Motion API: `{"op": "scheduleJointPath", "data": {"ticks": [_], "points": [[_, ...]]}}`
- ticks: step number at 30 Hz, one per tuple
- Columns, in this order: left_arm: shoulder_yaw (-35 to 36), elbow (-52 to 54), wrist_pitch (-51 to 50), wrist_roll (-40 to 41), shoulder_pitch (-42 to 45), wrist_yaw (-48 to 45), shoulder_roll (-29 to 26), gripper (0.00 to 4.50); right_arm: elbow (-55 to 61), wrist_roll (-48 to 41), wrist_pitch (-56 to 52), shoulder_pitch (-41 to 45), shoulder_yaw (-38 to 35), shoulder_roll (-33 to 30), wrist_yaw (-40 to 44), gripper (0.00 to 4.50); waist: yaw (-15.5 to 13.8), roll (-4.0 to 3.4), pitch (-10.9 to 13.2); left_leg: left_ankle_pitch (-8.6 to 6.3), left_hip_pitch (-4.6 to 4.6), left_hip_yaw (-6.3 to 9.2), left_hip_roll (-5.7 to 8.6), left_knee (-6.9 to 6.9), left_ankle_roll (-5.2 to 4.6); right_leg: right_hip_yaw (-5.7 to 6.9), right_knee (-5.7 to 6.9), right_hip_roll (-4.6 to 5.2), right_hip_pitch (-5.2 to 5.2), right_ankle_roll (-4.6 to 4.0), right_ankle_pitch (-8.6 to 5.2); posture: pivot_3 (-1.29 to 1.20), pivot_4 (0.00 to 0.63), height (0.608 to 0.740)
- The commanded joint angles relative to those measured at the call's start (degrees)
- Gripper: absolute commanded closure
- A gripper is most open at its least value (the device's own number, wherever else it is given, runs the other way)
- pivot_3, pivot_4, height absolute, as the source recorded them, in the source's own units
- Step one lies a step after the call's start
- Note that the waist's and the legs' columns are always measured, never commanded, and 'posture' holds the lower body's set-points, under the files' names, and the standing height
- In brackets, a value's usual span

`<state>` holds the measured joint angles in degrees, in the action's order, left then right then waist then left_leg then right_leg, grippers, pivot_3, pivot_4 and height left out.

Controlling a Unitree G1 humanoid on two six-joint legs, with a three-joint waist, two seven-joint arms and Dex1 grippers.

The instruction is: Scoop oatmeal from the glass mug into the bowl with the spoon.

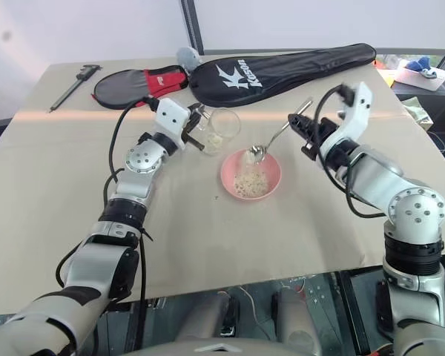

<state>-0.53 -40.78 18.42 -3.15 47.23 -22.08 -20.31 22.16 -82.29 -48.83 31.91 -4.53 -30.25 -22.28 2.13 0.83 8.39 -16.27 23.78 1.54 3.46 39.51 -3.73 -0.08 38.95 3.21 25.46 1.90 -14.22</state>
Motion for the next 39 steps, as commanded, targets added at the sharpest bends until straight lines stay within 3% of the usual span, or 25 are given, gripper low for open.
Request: {"op": "scheduleJointPath", "data": {"ticks": [1, 5, 7, 15, 21, 30, 37, 39], "points": [[1.4, 2.4, 1.2, 0.8, 1.3, 0.8, -0.9, 4.33, 7.3, 17.5, 1.5, 0.9, 8.4, -5.3, 11.1, 4.5, -0.1, 0.0, 0.0, 0.0, 0.0, -0.01, 0.01, 0.01, 0.0, 0.01, 0.0, 0.0, 0.01, 0.0, 0.0, 0.0, 0.15, 0.74], [1.7, 3.6, 0.8, 1.1, 0.7, 0.8, -1.2, 4.33, 11.1, 34.8, 6.6, 1.3, 16.1, -10.6, 21.0, 4.5, -0.2, 0.01, 0.0, 0.0, 0.02, 0.03, 0.01, 0.02, 0.0, 0.04, -0.02, -0.01, 0.02, 0.0, 0.0, 0.0, 0.15, 0.74], [1.9, 4.8, 0.3, 1.6, 0.0, 0.6, -1.1, 4.33, 12.5, 39.0, 8.7, 0.9, 17.1, -10.7, 24.2, 4.5, -0.3, 0.01, 0.0, 0.0, 0.02, 0.05, 0.01, 0.04, 0.0, 0.06, -0.02, 0.0, 0.01, 0.0, 0.0, 0.0, 0.15, 0.74], [2.8, 10.4, -2.7, 3.9, -4.0, 0.1, -0.7, 4.33, 9.9, 25.6, 7.3, 1.8, 1.0, 2.4, 20.7, 4.5, -0.3, 0.03, 0.0, 0.0, 0.01, 0.11, 0.01, 0.09, 0.01, 0.08, 0.0, 0.01, -0.02, 0.0, 0.0, 0.0, 0.15, 0.74], [2.9, 12.7, -4.0, 4.1, -5.1, -0.3, -0.4, 4.33, 5.7, 21.8, 5.8, 8.0, -2.1, 8.4, 18.0, 4.5, -0.2, 0.03, 0.0, 0.01, 0.0, 0.13, 0.03, 0.09, 0.02, 0.1, 0.03, 0.01, 0.0, 0.01, 0.0, 0.0, 0.15, 0.74], [2.6, 16.0, -6.3, 3.9, -5.6, 0.6, 1.0, 4.33, 1.3, 25.2, 5.5, 10.7, 0.9, 14.6, 19.3, 4.5, 0.1, 0.02, 0.0, 0.01, -0.01, 0.12, 0.05, 0.09, 0.02, 0.1, 0.03, 0.01, 0.0, 0.01, 0.0, 0.0, 0.15, 0.74], [3.9, 19.3, -8.9, 6.0, -7.2, 0.9, 2.8, 4.33, -5.9, 37.8, 10.4, 11.7, 9.2, 18.9, 25.8, 4.5, 0.3, 0.0, 0.0, 0.01, -0.05, 0.09, 0.05, 0.09, 0.03, 0.08, 0.07, -0.01, 0.0, 0.01, 0.0, 0.0, 0.15, 0.74], [4.4, 20.0, -9.9, 6.7, -7.9, 1.3, 3.3, 4.41, -8.2, 41.0, 11.9, 11.8, 11.0, 19.8, 28.6, 3.83, 0.4, 0.0, 0.0, 0.01, -0.05, 0.09, 0.05, 0.09, 0.03, 0.07, 0.07, -0.02, 0.0, 0.01, 0.0, 0.0, 0.15, 0.74]]}}
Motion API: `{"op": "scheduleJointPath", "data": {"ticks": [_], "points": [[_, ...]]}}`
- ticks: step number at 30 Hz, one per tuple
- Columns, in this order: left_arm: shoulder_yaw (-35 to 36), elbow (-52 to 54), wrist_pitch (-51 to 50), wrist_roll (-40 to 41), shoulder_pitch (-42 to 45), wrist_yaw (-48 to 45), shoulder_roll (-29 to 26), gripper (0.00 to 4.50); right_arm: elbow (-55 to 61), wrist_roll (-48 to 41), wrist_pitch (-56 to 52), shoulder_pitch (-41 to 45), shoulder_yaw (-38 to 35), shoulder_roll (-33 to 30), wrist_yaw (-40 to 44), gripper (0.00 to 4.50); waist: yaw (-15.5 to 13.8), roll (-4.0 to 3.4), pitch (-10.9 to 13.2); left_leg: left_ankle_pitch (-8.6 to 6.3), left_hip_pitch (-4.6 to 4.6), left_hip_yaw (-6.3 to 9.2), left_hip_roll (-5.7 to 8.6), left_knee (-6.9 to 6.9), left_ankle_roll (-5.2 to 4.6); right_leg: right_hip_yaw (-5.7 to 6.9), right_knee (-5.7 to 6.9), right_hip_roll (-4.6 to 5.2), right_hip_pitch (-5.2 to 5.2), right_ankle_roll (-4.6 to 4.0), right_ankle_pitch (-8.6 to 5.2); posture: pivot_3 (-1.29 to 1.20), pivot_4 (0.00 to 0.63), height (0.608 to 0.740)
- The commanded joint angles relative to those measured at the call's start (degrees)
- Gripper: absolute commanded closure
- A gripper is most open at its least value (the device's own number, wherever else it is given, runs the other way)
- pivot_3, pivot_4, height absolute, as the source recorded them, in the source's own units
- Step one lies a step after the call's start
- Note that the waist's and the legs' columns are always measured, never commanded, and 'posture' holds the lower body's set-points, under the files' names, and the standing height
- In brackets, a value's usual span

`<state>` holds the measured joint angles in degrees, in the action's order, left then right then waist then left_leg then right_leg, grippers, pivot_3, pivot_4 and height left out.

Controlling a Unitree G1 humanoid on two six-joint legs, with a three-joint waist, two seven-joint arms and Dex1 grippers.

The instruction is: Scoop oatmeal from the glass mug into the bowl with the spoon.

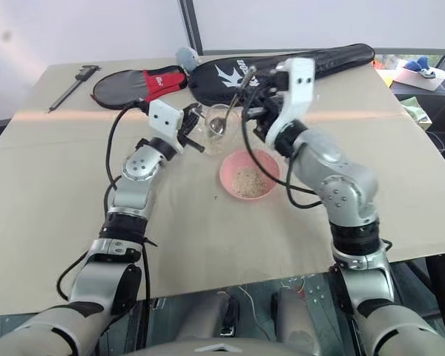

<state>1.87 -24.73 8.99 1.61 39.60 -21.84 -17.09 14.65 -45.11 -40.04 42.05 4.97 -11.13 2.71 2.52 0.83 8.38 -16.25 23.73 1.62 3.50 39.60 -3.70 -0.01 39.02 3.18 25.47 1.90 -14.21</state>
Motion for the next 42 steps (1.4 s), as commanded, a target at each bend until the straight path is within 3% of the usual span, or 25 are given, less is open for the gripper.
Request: {"op": "scheduleJointPath", "data": {"ticks": [1, 5, 9, 14, 21, 26, 30, 39, 42], "points": [[2.5, 4.1, -1.1, 2.7, -0.7, 1.3, 0.4, 4.41, -1.4, 5.4, 3.8, 1.6, 2.4, 0.7, 5.0, 3.5, 0.0, 0.0, 0.0, 0.0, 0.0, 0.0, 0.0, 0.0, 0.0, 0.0, -0.01, 0.0, 0.0, 0.0, 0.0, 0.0, 0.15, 0.74], [4.3, 4.5, -2.3, 5.0, -2.8, 2.0, 0.9, 4.41, -1.0, 9.5, 5.0, 0.8, 4.1, -1.0, 10.2, 1.72, 0.0, 0.0, 0.0, 0.0, 0.02, 0.02, 0.01, 0.01, 0.0, 0.03, -0.03, 0.01, 0.0, 0.0, 0.0, 0.0, 0.15, 0.74], [10.3, 3.5, -3.0, 11.5, -6.0, 2.9, 2.2, 4.41, 7.0, 12.1, 6.6, -4.2, 4.9, -9.0, 19.1, 0.05, -0.3, 0.0, 0.0, 0.0, 0.05, 0.1, 0.02, 0.03, 0.0, 0.09, -0.08, 0.05, -0.01, 0.0, 0.0, 0.0, 0.15, 0.74], [15.9, 2.8, -2.7, 15.8, -9.2, 3.5, 1.8, 4.41, 15.3, 9.8, 11.2, -14.3, 0.3, -16.2, 29.4, 0.05, -0.5, 0.01, 0.0, 0.0, 0.04, 0.12, 0.01, 0.03, 0.01, 0.1, -0.07, 0.05, -0.02, 0.0, 0.0, 0.0, 0.15, 0.74], [21.1, -0.3, -0.7, 17.7, -12.0, 5.2, 0.3, 4.41, 21.1, 14.0, 23.1, -30.3, -5.3, -25.8, 41.1, 0.05, -0.9, 0.03, 0.0, -0.01, -0.04, 0.15, 0.0, 0.07, 0.0, 0.11, -0.09, 0.06, -0.15, 0.0, 0.0, 0.0, 0.15, 0.74], [22.5, -5.1, 1.4, 16.9, -11.5, 6.0, -1.3, 4.41, 22.6, 13.6, 26.0, -35.2, -8.5, -26.4, 42.8, 0.05, -1.7, 0.04, 0.0, -0.02, -0.26, 0.15, -0.03, 0.1, 0.01, 0.1, -0.08, 0.04, -0.38, 0.0, 0.0, 0.0, 0.15, 0.74], [23.4, -10.1, 2.6, 17.2, -9.7, 6.1, -3.0, 4.41, 23.7, 10.7, 28.7, -38.9, -10.7, -25.2, 44.9, 0.05, -2.1, 0.05, 0.0, -0.04, -1.0, 0.18, -0.03, -0.09, -0.01, 0.13, -0.25, 0.05, -1.13, 0.0, 0.0, 0.0, 0.15, 0.74], [23.3, -17.1, 5.1, 17.1, -6.6, 5.5, -4.8, 4.41, 23.7, 10.8, 29.6, -40.0, -11.0, -25.8, 45.9, 0.05, -2.0, 0.05, 0.0, -0.05, -1.41, 0.18, -0.04, -0.13, -0.01, 0.12, -0.23, 0.06, -1.48, 0.0, -0.01, 0.0, 0.15, 0.74], [23.4, -18.2, 5.6, 17.4, -6.4, 5.1, -5.0, 3.51, 23.7, 11.1, 29.3, -39.4, -10.5, -25.7, 45.4, 0.0, -2.0, 0.06, 0.0, -0.05, -1.49, 0.19, -0.04, -0.15, -0.01, 0.12, -0.25, 0.06, -1.57, 0.0, -0.01, 0.0, 0.15, 0.74]]}}
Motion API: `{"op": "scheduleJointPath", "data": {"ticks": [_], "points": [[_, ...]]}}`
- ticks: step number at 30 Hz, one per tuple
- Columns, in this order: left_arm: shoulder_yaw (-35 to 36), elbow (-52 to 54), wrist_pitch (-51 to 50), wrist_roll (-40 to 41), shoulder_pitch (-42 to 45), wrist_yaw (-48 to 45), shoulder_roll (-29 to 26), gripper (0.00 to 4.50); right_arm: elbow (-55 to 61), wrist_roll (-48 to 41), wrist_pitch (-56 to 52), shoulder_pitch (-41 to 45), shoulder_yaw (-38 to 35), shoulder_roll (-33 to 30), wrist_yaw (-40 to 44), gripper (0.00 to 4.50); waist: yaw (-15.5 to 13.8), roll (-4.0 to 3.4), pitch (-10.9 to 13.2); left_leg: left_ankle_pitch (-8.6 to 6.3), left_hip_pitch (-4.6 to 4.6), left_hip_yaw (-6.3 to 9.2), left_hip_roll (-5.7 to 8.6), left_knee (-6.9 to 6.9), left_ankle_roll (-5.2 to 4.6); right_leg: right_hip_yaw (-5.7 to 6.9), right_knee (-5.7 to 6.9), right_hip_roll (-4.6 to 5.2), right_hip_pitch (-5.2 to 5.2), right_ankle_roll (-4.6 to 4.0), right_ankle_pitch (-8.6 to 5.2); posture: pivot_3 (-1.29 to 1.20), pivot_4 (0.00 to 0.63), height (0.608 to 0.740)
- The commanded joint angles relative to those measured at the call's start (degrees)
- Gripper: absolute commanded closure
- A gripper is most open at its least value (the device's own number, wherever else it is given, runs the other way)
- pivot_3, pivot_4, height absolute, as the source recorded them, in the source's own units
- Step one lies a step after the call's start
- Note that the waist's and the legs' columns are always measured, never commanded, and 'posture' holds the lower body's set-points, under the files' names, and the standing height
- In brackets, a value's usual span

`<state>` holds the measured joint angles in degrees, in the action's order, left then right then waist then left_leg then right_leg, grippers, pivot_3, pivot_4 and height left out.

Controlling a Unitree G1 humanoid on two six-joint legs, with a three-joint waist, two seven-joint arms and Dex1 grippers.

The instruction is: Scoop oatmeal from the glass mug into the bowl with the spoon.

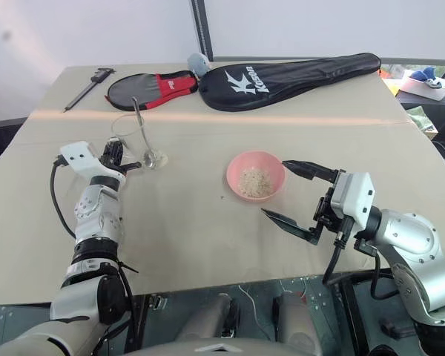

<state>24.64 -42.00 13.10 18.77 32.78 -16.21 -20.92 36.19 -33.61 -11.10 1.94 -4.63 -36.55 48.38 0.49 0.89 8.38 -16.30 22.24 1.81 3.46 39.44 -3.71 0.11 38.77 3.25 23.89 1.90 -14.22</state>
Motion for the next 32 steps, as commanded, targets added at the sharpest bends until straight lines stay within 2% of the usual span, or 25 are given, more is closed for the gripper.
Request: {"op": "scheduleJointPath", "data": {"ticks": [1, 2, 3, 4, 6, 7, 8, 14, 18, 21, 27, 32], "points": [[0.7, -1.0, 1.6, 0.4, 0.3, -0.6, -1.2, 3.11, 2.2, -0.3, 0.3, 0.8, -0.8, -0.3, -0.4, 0.0, 0.0, 0.0, 0.0, 0.0, -0.04, 0.0, 0.0, -0.01, 0.0, 0.0, -0.01, 0.0, -0.04, 0.0, 0.0, 0.0, 0.15, 0.74], [0.7, -0.8, 1.7, 0.5, 0.1, -0.7, -1.1, 2.7, 2.0, -0.3, 0.2, 1.1, -0.6, -0.1, -0.5, 0.0, 0.0, 0.02, 0.0, 0.0, -0.07, 0.0, 0.0, -0.02, 0.0, 0.0, -0.02, 0.0, -0.08, 0.0, 0.0, 0.0, 0.15, 0.74], [0.7, -0.7, 1.8, 0.6, -0.2, -0.7, -1.1, 1.91, 1.8, -0.3, 0.2, 1.3, -0.5, 0.0, -0.6, 0.0, 0.0, 0.03, 0.0, 0.0, -0.11, 0.0, 0.0, -0.03, 0.0, 0.0, -0.03, 0.01, -0.11, 0.0, 0.0, 0.0, 0.15, 0.74], [0.7, -0.3, 1.8, 0.6, -0.6, -0.7, -1.0, 1.82, 1.5, -0.5, 0.1, 1.4, -0.4, 0.2, -0.6, 0.0, 0.0, 0.03, 0.0, 0.0, -0.11, 0.0, 0.0, -0.03, 0.0, 0.0, -0.03, 0.01, -0.11, 0.0, 0.0, 0.0, 0.15, 0.74], [0.8, 0.9, 1.6, 0.9, -1.5, -0.6, -0.8, 0.88, 0.9, -0.7, -0.1, 1.5, -0.6, 0.3, -0.6, 0.0, 0.0, 0.03, 0.0, -0.01, -0.12, -0.01, 0.0, -0.04, -0.01, -0.01, -0.04, 0.01, -0.12, 0.0, 0.0, 0.0, 0.15, 0.74], [0.8, 1.6, 1.5, 1.0, -2.1, -0.6, -0.8, 0.27, 0.7, -0.7, -0.1, 1.4, -0.8, 0.3, -0.6, 0.0, 0.0, 0.03, 0.0, -0.01, -0.12, 0.0, 0.0, -0.06, 0.0, -0.01, -0.06, 0.01, -0.12, 0.0, 0.0, 0.0, 0.15, 0.74], [0.7, 3.4, 0.9, 1.2, -3.5, -0.5, -0.6, 0.06, 0.4, -0.4, -0.2, 1.1, -1.1, -0.1, -0.6, 0.0, 0.0, 0.03, 0.0, -0.01, -0.12, 0.0, 0.0, -0.07, 0.0, -0.01, -0.06, 0.02, -0.12, 0.0, 0.0, 0.0, 0.15, 0.74], [-0.4, 19.6, -4.7, 2.6, -15.8, -0.5, 1.2, 0.06, -5.7, 6.5, 0.8, -3.2, -3.3, -2.3, -2.0, 0.0, -0.1, 0.03, 0.0, -0.02, -0.12, -0.01, -0.02, -0.14, -0.02, -0.03, -0.18, 0.04, -0.14, 0.0, 0.0, 0.0, 0.15, 0.74], [-3.9, 39.2, -12.0, 7.9, -29.0, -6.1, 1.9, 0.06, -14.3, 10.0, 3.3, -5.0, -6.3, -4.0, -1.3, 0.0, -0.1, 0.01, 0.0, -0.08, -0.18, -0.13, -0.04, -0.24, -0.1, -0.15, -0.28, 0.08, -0.2, 0.0, 0.0, 0.0, 0.15, 0.74], [-6.1, 49.9, -19.9, 13.3, -35.7, -11.7, -1.1, 0.06, -20.3, 11.6, 5.2, -4.2, -7.4, -5.7, 0.7, 0.0, -0.4, 0.0, 0.0, -0.11, -0.19, -0.14, -0.08, -0.25, -0.14, -0.13, -0.29, 0.08, -0.21, -0.01, -0.01, 0.0, 0.15, 0.74], [-6.5, 57.0, -22.6, 13.8, -43.6, -21.9, -9.0, 0.06, -33.7, 13.2, 8.6, 2.6, -7.2, -7.7, 4.5, 0.0, -0.6, -0.23, 0.0, -0.26, -0.33, -0.23, -0.18, -0.33, -0.37, -0.16, -0.33, 0.02, -0.33, -0.05, -0.02, 0.0, 0.15, 0.74], [-5.6, 58.6, -23.4, 14.7, -46.0, -23.6, -9.7, 0.06, -38.2, 14.2, 10.6, 6.2, -5.6, -7.2, 6.1, 0.0, -1.1, -0.28, 0.1, -0.29, -0.28, -0.26, -0.2, -0.36, -0.42, -0.16, -0.51, 0.03, -0.33, -0.05, -0.02, 0.0, 0.15, 0.74]]}}
